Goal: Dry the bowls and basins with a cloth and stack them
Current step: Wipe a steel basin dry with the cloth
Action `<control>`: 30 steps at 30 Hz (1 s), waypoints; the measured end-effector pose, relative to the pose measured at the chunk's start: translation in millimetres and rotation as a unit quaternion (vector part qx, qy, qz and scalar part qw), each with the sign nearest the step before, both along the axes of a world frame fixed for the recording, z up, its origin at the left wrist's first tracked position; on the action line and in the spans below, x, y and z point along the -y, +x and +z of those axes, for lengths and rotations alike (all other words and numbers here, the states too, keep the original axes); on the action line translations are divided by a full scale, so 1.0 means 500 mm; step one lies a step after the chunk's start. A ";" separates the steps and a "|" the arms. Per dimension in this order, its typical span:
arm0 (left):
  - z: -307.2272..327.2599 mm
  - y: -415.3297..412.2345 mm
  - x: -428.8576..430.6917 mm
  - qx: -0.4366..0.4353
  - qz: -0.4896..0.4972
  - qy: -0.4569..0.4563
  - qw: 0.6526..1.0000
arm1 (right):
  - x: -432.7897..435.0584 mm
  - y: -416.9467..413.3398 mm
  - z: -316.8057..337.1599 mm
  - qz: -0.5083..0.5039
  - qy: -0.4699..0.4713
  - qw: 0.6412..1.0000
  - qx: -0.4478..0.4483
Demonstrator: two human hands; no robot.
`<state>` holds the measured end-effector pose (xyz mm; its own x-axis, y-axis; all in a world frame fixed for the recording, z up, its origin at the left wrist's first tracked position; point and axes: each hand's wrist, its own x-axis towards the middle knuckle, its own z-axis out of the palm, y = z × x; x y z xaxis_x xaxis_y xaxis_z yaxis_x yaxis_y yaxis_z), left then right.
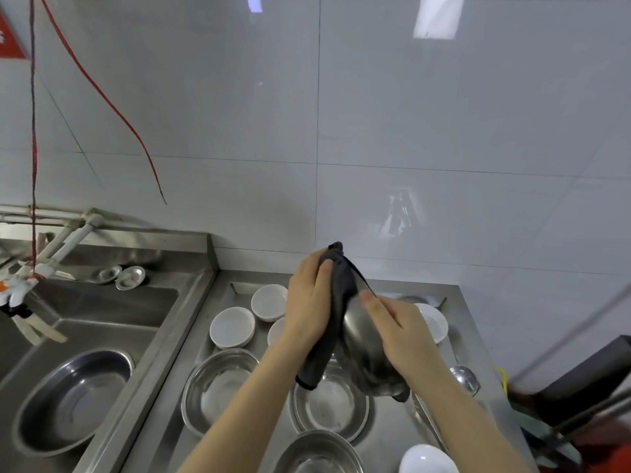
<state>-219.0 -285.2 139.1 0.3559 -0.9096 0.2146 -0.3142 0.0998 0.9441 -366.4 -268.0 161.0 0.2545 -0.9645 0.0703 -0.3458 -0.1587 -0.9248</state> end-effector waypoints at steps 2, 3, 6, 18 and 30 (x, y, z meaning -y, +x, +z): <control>-0.004 -0.030 -0.020 0.099 0.006 -0.064 0.993 | 0.008 0.005 0.007 -0.027 0.047 0.997 0.047; -0.010 -0.044 -0.027 0.144 0.017 -0.085 0.986 | 0.014 0.007 0.009 -0.047 0.075 0.993 0.074; -0.030 -0.082 -0.050 0.193 0.055 -0.130 0.971 | 0.035 0.009 0.016 -0.086 0.141 0.975 0.146; -0.090 -0.020 -0.012 0.056 0.105 -0.035 0.992 | 0.065 -0.052 -0.027 -0.126 0.273 0.894 0.331; -0.010 0.004 -0.014 0.213 0.020 -0.067 0.975 | 0.045 -0.061 -0.032 -0.076 0.265 0.925 0.262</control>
<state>-217.1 -278.1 134.1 0.2442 -0.8500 0.4667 -0.6804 0.1927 0.7070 -397.0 -290.7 145.0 0.1777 -0.9204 -0.3481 0.1915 0.3794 -0.9052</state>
